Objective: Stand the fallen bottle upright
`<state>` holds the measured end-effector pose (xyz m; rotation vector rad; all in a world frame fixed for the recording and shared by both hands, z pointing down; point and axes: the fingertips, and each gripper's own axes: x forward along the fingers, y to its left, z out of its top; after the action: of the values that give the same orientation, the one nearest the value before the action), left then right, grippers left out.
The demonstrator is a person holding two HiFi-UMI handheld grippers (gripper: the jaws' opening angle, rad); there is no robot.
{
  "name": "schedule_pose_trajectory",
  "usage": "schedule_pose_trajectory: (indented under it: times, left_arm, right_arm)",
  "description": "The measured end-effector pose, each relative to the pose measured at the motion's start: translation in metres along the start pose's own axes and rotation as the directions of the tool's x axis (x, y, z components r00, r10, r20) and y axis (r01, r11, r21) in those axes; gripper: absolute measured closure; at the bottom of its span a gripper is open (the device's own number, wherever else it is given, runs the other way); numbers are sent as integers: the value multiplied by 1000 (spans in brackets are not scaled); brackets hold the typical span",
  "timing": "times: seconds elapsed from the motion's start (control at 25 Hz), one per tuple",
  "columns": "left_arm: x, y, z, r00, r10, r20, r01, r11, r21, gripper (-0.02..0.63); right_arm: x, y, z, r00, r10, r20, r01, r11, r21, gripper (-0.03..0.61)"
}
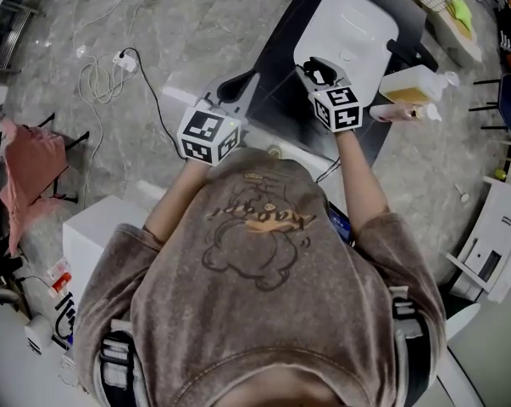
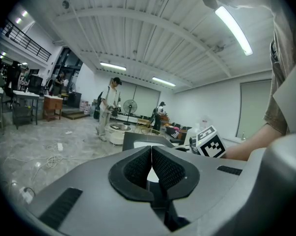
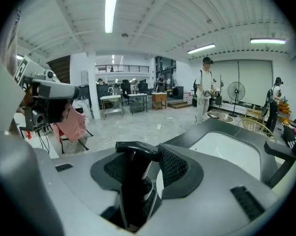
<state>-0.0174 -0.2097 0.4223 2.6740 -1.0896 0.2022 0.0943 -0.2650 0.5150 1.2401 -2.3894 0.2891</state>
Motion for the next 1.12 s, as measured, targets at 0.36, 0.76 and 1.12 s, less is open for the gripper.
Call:
schedule_pose_trajectory:
  times: [0.36, 0.76, 1.12]
  left_arm:
    - [-1, 15, -1, 999, 33, -20, -33, 999, -11, 595]
    - [4, 31, -4, 996, 78, -48, -79, 997, -18, 594]
    - [2, 42, -14, 991, 114, -74, -118, 992, -42, 595]
  right_arm:
    - [22, -2, 25, 990, 2, 143, -3, 1000, 2, 417]
    - [53, 10, 44, 969, 86, 230, -69, 994, -84, 417]
    - [66, 13, 47, 958, 100, 270, -68, 990, -123, 417]
